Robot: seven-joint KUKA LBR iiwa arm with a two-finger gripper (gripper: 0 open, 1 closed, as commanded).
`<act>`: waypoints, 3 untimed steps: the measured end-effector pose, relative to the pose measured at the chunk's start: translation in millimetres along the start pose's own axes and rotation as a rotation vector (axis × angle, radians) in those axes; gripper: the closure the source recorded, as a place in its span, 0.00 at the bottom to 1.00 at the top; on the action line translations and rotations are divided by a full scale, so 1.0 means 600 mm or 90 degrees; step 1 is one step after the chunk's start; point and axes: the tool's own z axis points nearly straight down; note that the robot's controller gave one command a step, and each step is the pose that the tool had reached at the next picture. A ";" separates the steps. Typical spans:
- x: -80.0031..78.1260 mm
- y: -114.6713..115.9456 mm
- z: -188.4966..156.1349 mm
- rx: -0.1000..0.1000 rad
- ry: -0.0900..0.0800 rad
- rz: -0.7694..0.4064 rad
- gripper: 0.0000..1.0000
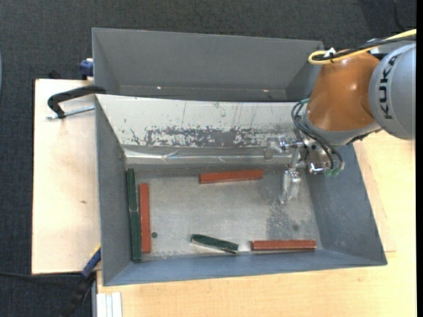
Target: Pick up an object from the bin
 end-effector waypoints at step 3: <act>-0.019 0.105 0.061 0.000 -0.003 0.001 0.00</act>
Offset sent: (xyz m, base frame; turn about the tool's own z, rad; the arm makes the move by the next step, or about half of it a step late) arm -0.0025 0.0462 -0.0405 -0.1977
